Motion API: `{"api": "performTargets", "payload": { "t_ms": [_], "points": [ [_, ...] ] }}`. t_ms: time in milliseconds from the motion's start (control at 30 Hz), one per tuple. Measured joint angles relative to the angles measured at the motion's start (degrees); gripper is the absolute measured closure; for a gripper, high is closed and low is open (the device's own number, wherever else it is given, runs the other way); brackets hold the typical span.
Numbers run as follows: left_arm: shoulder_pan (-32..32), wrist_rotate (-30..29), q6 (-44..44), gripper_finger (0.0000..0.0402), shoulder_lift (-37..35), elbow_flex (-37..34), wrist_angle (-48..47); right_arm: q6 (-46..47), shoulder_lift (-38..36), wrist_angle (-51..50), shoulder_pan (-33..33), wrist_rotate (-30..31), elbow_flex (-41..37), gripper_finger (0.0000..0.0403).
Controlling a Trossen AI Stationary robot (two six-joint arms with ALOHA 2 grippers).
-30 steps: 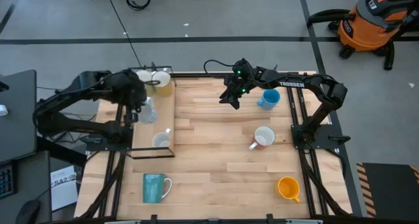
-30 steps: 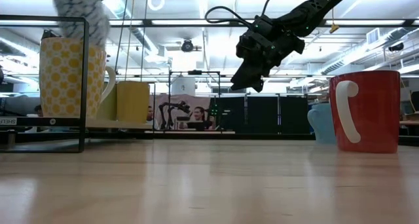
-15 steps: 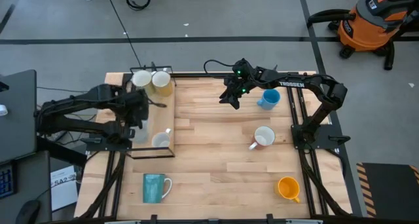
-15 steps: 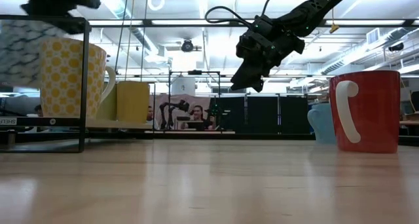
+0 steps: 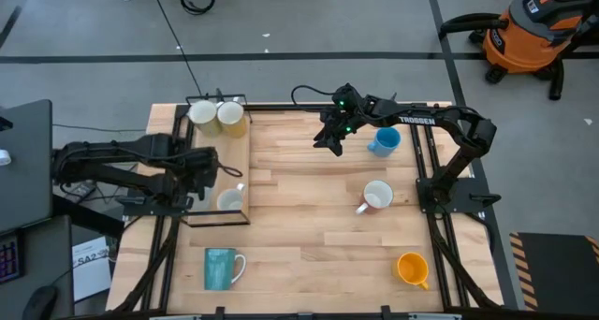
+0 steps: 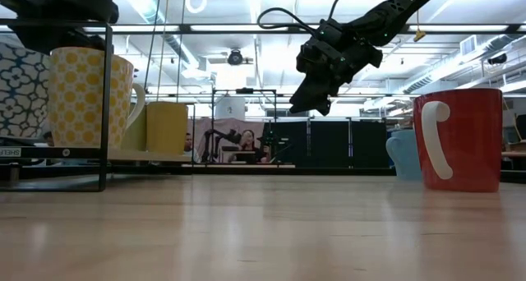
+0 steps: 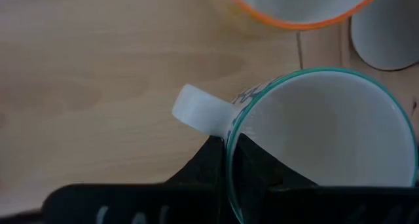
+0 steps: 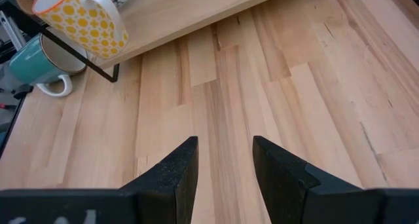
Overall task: Place coffee mugs
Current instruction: Put the blue patterned mug on the shelf
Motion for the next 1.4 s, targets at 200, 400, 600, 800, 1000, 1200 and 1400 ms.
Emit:
{"api": "performTargets", "payload": {
  "t_ms": [200,400,600,800,1000,1200,1400],
  "points": [
    [-3.99,1.25,-3.0,0.037,0.0,-0.02,2.62,-0.04,0.0,0.15,0.0,0.0,0.0,0.0252],
    [-7.1,1.31,-4.44,0.037,0.0,-0.07,2.89,-0.04,0.0,0.21,0.0,0.0,0.0,0.0252],
    [-8.45,1.27,-4.49,0.037,0.0,-2.8,3.92,-0.04,0.0,0.4,0.0,0.0,0.0,0.0252],
    [-8.53,0.55,-4.62,0.0369,-0.13,-4.11,4.6,-0.03,0.0,0.48,0.0,0.0,0.0,0.0252],
    [-8.56,-0.47,-4.78,0.0369,-0.09,-4.15,4.58,-0.02,0.0,1.17,0.0,-0.02,0.0,0.0252],
    [-8.53,-1.67,-4.51,0.0352,0.03,-4.3,4.61,-0.02,0.0,2.57,0.0,-0.02,0.0,0.0252],
    [-8.53,-3.19,-4.51,0.0339,0.09,-4.44,4.92,-0.02,0.0,3.05,0.0,-0.02,0.0,0.0252]
  ]
}}
